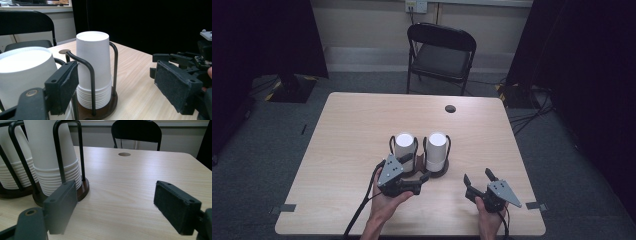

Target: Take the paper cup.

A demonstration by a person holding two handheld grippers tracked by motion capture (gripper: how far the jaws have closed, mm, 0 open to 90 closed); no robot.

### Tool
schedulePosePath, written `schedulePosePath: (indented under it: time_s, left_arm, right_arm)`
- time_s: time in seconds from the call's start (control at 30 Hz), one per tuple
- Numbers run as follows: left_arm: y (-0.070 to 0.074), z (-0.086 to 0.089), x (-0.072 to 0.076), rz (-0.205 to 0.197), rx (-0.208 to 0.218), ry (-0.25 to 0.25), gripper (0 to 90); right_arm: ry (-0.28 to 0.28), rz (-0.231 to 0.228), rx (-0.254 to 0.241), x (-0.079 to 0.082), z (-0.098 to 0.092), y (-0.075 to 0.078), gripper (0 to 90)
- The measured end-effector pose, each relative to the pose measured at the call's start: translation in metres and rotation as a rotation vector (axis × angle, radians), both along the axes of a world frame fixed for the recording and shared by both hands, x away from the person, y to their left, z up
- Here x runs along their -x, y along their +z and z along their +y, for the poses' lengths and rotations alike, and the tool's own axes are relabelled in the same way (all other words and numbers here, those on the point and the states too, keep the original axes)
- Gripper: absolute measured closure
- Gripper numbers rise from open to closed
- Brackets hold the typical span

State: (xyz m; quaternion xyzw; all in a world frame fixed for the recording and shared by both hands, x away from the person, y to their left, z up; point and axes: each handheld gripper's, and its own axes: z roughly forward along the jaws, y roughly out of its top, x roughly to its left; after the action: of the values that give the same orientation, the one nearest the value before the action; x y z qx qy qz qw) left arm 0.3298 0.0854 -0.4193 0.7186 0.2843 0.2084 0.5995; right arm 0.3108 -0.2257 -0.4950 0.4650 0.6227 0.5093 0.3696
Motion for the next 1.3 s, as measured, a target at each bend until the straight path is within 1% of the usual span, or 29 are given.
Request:
schedulePosePath:
  time_s: [0.1,0.13,0.17,0.37,0.47,0.6,0.67,0.73,0.8,0.83,0.9,1.0,1.07,1.17,1.23,1.3]
  left_arm:
    - [0.001,-0.003,-0.004,-0.002,-0.005,0.0,19.5]
    - [0.001,-0.004,-0.006,-0.011,-0.012,-0.013,18.9]
    - [0.002,-0.005,-0.007,-0.02,-0.018,-0.015,19.2]
    - [0.01,-0.011,-0.017,-0.033,-0.043,-0.016,18.9]
    - [0.015,-0.013,-0.023,-0.025,-0.032,-0.021,19.0]
    - [0.018,-0.016,-0.031,-0.023,-0.035,-0.029,21.1]
    - [0.019,-0.018,-0.035,-0.019,-0.028,-0.031,21.1]
    - [0.021,-0.019,-0.039,-0.012,-0.022,-0.024,21.6]
    - [0.024,-0.021,-0.042,-0.006,-0.004,-0.013,22.5]
    - [0.026,-0.022,-0.044,-0.014,-0.007,0.0,23.3]
    - [0.028,-0.025,-0.048,-0.02,-0.004,0.005,23.5]
    - [0.031,-0.03,-0.054,-0.011,-0.013,-0.005,22.9]
    - [0.032,-0.033,-0.059,-0.008,-0.026,-0.006,22.7]
    - [0.032,-0.037,-0.066,0.015,-0.03,-0.007,20.0]
    - [0.03,-0.04,-0.069,0.014,-0.049,-0.004,19.9]
    - [0.029,-0.042,-0.074,0.023,-0.058,-0.008,19.8]
  right_arm:
    - [-0.001,0.001,0.002,0.0,0.0,0.0,18.3]
    - [-0.001,0.002,0.001,0.0,0.0,0.0,18.3]
    - [-0.005,0.003,-0.001,0.0,0.0,0.0,18.3]
    - [-0.004,-0.002,0.002,0.0,0.0,0.0,18.2]
    - [-0.003,0.0,0.004,0.0,0.001,0.0,18.2]
    - [-0.004,-0.002,-0.001,0.0,0.0,0.0,17.6]
    - [-0.004,0.0,-0.004,0.0,0.0,0.0,17.6]
    - [-0.005,-0.001,0.001,0.0,0.0,0.0,17.6]
    - [-0.005,0.0,0.002,0.0,0.0,0.0,17.6]
    - [-0.004,0.002,0.001,0.0,0.0,0.0,17.6]
    - [-0.001,-0.001,-0.006,0.0,0.0,0.0,17.7]
    - [-0.005,-0.006,-0.009,0.001,-0.001,0.0,17.7]
    - [-0.003,-0.005,-0.005,0.0,-0.001,0.0,17.7]
    - [-0.003,-0.006,-0.006,0.0,-0.001,0.0,17.8]
    - [-0.002,-0.006,-0.006,0.001,-0.001,0.0,17.9]
    - [0.001,-0.003,-0.005,0.0,-0.001,0.0,18.1]
